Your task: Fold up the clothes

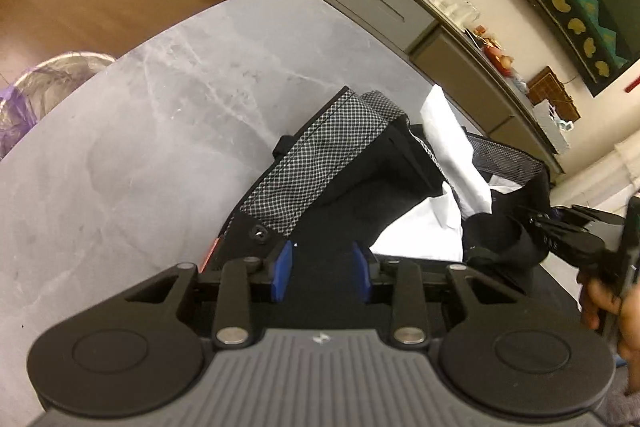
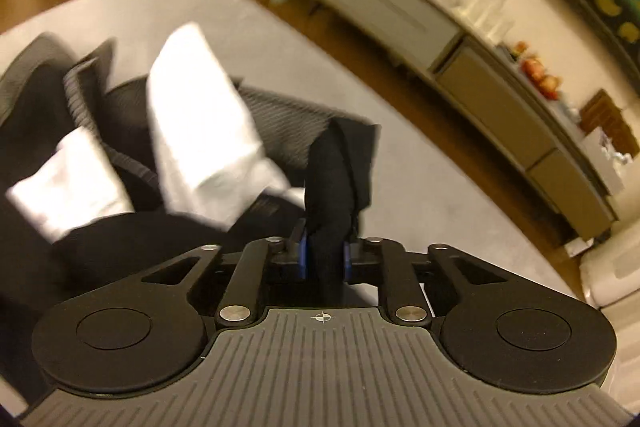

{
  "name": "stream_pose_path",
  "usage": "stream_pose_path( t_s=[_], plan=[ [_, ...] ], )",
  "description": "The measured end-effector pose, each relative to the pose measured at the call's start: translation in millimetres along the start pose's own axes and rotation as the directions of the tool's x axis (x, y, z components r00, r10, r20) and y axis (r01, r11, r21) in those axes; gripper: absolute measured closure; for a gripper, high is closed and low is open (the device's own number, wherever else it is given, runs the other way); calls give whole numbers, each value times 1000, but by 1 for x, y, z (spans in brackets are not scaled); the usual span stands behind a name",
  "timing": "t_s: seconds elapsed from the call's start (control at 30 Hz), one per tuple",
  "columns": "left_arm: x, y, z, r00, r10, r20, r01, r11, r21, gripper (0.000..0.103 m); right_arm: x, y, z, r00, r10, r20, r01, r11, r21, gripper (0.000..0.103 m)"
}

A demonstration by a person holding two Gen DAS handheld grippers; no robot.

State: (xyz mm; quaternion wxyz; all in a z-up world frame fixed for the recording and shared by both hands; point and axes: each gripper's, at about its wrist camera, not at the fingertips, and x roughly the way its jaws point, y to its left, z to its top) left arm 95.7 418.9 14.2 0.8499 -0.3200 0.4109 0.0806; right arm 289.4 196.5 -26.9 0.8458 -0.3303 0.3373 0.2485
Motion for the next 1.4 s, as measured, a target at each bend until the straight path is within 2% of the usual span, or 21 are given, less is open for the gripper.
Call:
stream_pose_path(
  t_s=[0.07,0.17,0.3,0.43,0.53,0.6,0.67,0.73,0.77,0.87,0.93,0.97,1.03,1.07,1.1,1.13,1.23,1.3,1.33,1.37,1.4],
  plan=[
    [-3,-5,-2,1000,-6,18,6,1000,21,70,-10,5,8,1000,23,18,-23,999,-33,45],
    [-8,-12,-5,999,-16,44,14,999,52,70,-35,0,33,994,15,109,-10,999,-44,35],
    [-14,-22,-9,996,-31,78,24,995,94,68,-69,2,81,967,39,251,-31,999,-38,19],
    [-20,-31,-13,993,-47,111,32,990,136,68,-18,49,133,983,148,112,-124,972,-199,15],
    [-25,-38,-16,989,-60,136,37,985,167,68,33,81,149,991,133,-9,-129,940,-316,15],
    [-28,-43,-18,986,-70,152,41,981,189,63,56,92,152,986,144,-83,-165,921,-352,15],
    [-33,-47,-22,980,-149,134,116,967,228,59,74,100,150,974,171,-149,-216,901,-376,15],
    [-18,-55,-29,983,-182,26,170,951,258,60,93,103,148,964,185,-192,-247,889,-386,15],
    [-7,-60,-33,988,-156,-13,154,949,276,61,96,100,146,959,204,-195,-264,891,-368,10],
    [21,-70,-42,992,-80,-97,106,947,302,61,110,84,150,923,301,-241,-361,895,-263,10],
    [36,-71,-44,991,-47,-126,84,949,305,61,117,73,153,897,351,-268,-409,889,-205,15],
    [40,-72,-45,991,-31,-127,69,948,310,61,118,70,154,886,374,-274,-430,883,-188,22],
    [46,-75,-47,993,-1,-122,42,943,331,61,120,64,156,863,418,-283,-471,868,-154,45],
    [48,-77,-48,993,9,-113,30,939,341,61,120,64,158,858,429,-281,-482,862,-155,66],
    [49,-79,-49,994,20,-105,18,936,352,61,116,67,156,864,420,-276,-475,862,-175,90],
    [50,-76,-48,995,26,-99,11,936,353,61,113,71,153,878,393,-272,-452,869,-202,100],
    [52,-77,-47,995,37,-94,-2,938,346,61,90,79,145,931,316,-183,-358,890,-282,103],
    [51,-76,-49,994,42,-96,-7,939,344,61,56,68,154,946,322,-37,-321,915,-246,103],
    [51,-76,-50,994,44,-97,-9,939,343,61,38,62,160,946,322,40,-306,926,-222,103],
    [51,-77,-50,994,45,-98,-9,939,343,61,12,50,166,926,349,147,-323,930,-176,103],
    [52,-79,-51,994,45,-100,-8,939,343,61,-18,35,172,886,379,267,-358,925,-126,103]
  ],
)
